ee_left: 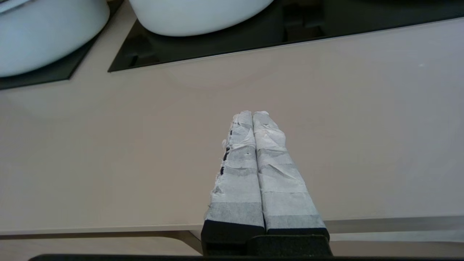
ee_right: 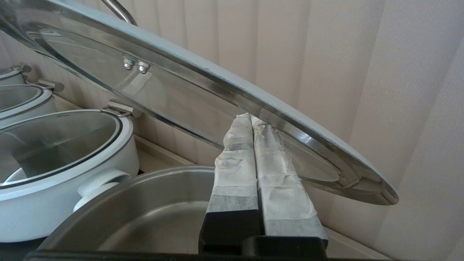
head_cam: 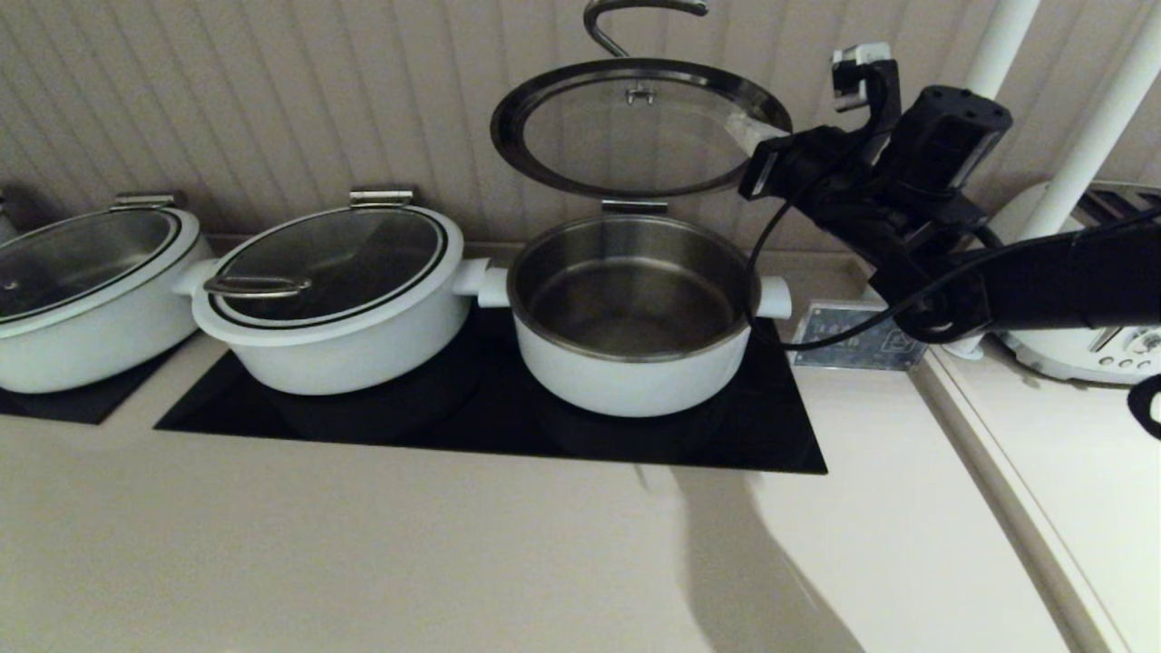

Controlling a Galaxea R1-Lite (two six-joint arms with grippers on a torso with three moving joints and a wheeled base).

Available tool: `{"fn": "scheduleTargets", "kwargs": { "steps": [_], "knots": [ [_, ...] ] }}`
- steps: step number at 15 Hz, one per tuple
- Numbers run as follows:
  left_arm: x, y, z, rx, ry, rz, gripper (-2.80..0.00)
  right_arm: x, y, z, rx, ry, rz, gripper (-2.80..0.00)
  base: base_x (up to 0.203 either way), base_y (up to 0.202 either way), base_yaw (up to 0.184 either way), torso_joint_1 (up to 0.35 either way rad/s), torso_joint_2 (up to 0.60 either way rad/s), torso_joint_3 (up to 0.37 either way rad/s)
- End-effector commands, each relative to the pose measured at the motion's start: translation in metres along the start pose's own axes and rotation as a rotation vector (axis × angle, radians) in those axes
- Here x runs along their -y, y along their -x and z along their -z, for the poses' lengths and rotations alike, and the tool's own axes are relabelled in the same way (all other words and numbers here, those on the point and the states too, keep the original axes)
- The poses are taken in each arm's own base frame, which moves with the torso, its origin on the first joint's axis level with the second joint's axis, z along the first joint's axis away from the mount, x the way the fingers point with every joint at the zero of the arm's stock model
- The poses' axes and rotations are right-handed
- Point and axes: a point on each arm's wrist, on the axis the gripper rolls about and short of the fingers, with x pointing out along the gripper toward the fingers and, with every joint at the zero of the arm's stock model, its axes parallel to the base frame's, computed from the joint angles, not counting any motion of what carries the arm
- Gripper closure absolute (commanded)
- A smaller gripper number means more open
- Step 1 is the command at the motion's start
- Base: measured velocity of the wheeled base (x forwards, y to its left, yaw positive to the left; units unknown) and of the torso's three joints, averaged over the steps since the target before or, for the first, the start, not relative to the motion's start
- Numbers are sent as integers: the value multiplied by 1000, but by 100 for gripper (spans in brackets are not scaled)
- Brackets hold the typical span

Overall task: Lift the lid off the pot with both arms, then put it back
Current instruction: Open the pot lid completely

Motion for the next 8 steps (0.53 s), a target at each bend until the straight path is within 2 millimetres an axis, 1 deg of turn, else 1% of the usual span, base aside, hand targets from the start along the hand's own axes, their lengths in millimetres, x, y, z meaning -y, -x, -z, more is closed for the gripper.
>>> {"fn": "scheduleTargets", "kwargs": {
  "steps": [1,5,8],
  "knots": [
    [0,0,0,1,10,-1,0,0,0,-1,6,1,-3,0,0,0,0,0,0,0],
    [0,0,1,-3,141,-6,0,-1,1,-2,7,1,-1,0,0,0,0,0,0,0],
    [0,0,0,-2,146,-8,0,-1,3,-3,4,1,-1,0,0,0,0,0,0,0]
  ]
}}
